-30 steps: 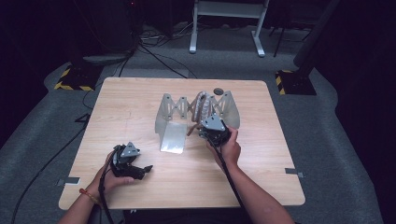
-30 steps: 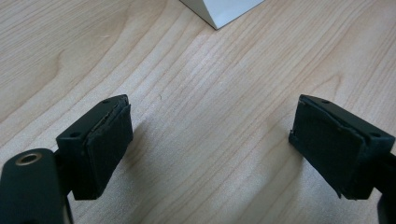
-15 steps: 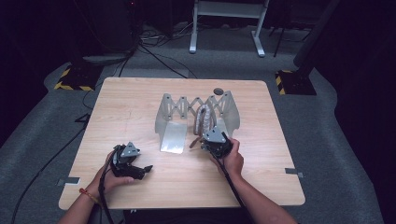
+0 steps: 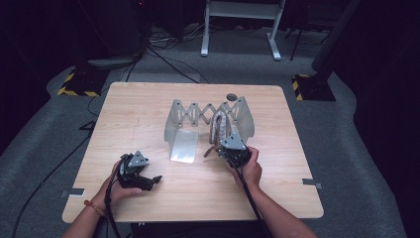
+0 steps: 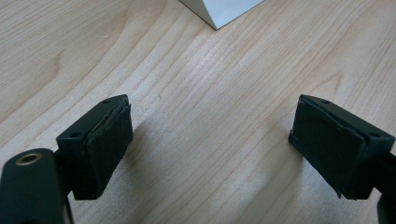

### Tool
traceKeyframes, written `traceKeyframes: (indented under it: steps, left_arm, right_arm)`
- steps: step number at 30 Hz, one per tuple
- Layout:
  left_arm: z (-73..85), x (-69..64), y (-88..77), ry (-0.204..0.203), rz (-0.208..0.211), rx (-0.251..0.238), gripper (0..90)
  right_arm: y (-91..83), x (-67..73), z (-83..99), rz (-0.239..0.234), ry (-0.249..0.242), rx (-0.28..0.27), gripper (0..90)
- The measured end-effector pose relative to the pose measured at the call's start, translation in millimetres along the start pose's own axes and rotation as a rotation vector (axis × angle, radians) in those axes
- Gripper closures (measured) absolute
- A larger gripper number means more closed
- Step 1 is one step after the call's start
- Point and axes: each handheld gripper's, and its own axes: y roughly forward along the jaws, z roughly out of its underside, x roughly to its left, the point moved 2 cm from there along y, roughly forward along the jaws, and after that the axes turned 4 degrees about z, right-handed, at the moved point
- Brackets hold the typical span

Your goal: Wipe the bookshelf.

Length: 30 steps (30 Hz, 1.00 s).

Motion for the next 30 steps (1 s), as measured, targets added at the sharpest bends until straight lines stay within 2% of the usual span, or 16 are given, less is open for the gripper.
traceKeyframes:
  steps: [2, 6, 9, 11, 14, 16, 19, 20, 22, 25, 27, 30]
  left_arm:
    - [0.2, -0.2, 0.0, 0.0, -0.002, -0.002, 13.4]
    - [0.2, -0.2, 0.0, 0.0, -0.002, -0.002, 13.4]
    - [0.1, -0.3, -0.1, 0.0, -0.001, 0.0, 13.5]
    - [0.1, -0.3, -0.1, 0.0, -0.002, 0.0, 13.4]
    - [-0.1, -0.6, -0.2, -0.001, -0.007, 0.002, 13.4]
    - [0.0, -0.9, -0.1, -0.004, -0.008, 0.0, 13.5]
    - [-0.3, -1.4, 0.3, -0.008, -0.009, -0.001, 13.5]
    - [-0.4, -1.7, 0.4, -0.011, -0.011, 0.0, 13.5]
    - [-1.0, -2.6, 1.0, -0.015, -0.016, 0.0, 13.5]
    - [-1.5, -3.8, 1.6, -0.016, -0.022, -0.002, 13.7]
    - [-1.8, -4.7, 2.1, -0.02, -0.022, -0.003, 13.7]
    - [-2.3, -5.8, 2.5, -0.016, -0.022, -0.003, 14.4]
  right_arm:
    - [1.9, -0.4, 1.5, -0.005, 0.006, 0.013, 72.4]
    - [-18.5, -11.2, -20.3, 0.017, 0.032, -0.073, 72.2]
    - [-24.7, -13.8, -21.8, 0.025, 0.048, -0.096, 72.3]
    - [-20.7, -11.4, -14.3, 0.012, 0.047, -0.074, 72.4]
    - [-7.7, -4.1, 4.9, -0.027, 0.044, 0.015, 72.4]
    - [-6.2, -2.9, 13.3, -0.033, 0.036, 0.045, 72.3]
    - [-19.0, -15.0, 7.0, -0.051, 0.077, 0.019, 72.2]
    - [-26.8, -22.0, 1.0, -0.042, 0.088, -0.011, 72.2]
    - [-33.3, -27.8, -3.4, -0.029, 0.084, -0.035, 72.2]
    - [-26.1, -26.3, 6.1, -0.028, 0.068, -0.008, 72.2]
    - [-18.2, -24.6, 15.9, -0.04, 0.074, 0.025, 72.2]
    - [-8.2, -26.1, 23.8, -0.033, 0.081, 0.049, 72.2]
